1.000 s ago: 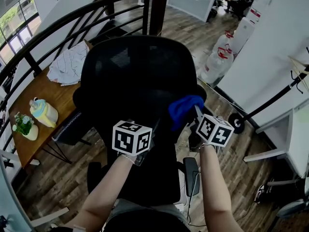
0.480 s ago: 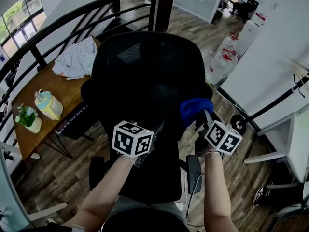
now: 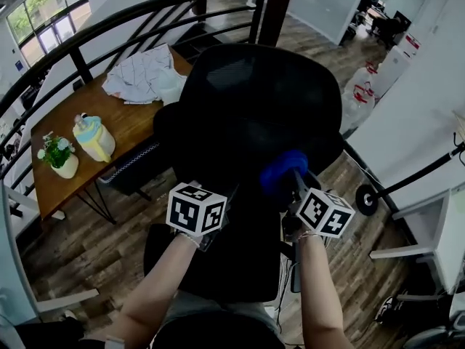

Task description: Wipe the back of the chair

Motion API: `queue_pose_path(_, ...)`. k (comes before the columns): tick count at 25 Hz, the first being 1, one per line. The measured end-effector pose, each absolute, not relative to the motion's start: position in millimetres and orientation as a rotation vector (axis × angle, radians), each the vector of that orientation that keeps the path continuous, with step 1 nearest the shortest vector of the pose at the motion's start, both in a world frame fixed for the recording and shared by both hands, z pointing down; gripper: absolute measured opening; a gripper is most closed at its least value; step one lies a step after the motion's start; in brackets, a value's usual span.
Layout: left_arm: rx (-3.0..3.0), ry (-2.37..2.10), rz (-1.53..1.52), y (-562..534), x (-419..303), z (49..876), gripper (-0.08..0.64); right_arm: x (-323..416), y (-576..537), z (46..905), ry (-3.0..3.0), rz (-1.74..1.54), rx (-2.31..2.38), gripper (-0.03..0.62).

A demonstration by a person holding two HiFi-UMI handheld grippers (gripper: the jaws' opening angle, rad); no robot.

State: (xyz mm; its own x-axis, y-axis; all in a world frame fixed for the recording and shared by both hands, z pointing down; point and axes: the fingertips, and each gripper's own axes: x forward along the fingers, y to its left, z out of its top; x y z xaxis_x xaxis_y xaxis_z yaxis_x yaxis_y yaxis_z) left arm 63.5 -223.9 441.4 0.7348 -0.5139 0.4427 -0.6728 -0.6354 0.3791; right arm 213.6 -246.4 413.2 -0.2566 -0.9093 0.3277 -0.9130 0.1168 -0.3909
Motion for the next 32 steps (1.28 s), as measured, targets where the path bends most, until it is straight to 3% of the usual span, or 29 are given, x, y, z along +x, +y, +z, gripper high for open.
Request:
queue_pose_path(19, 2.139, -1.266, 0.277, -222.3, -119.4, 465.9, 0.035, -51.4, -269.6, 452.6, -2.533, 0.733, 1.171, 0.084)
queue_pose_path(26, 2.050, -1.331, 0.282, -222.3, -153.3, 482.2, 0.035, -95.6, -283.7, 469.3, -2.527, 0.754, 1.076, 0.084)
queue_pose_path(32, 2.037, -1.335, 0.273, -232.4, -152.8, 487.5, 0.035, -87.9, -294.4, 485.5, -2.486, 0.794, 1.144, 0.084)
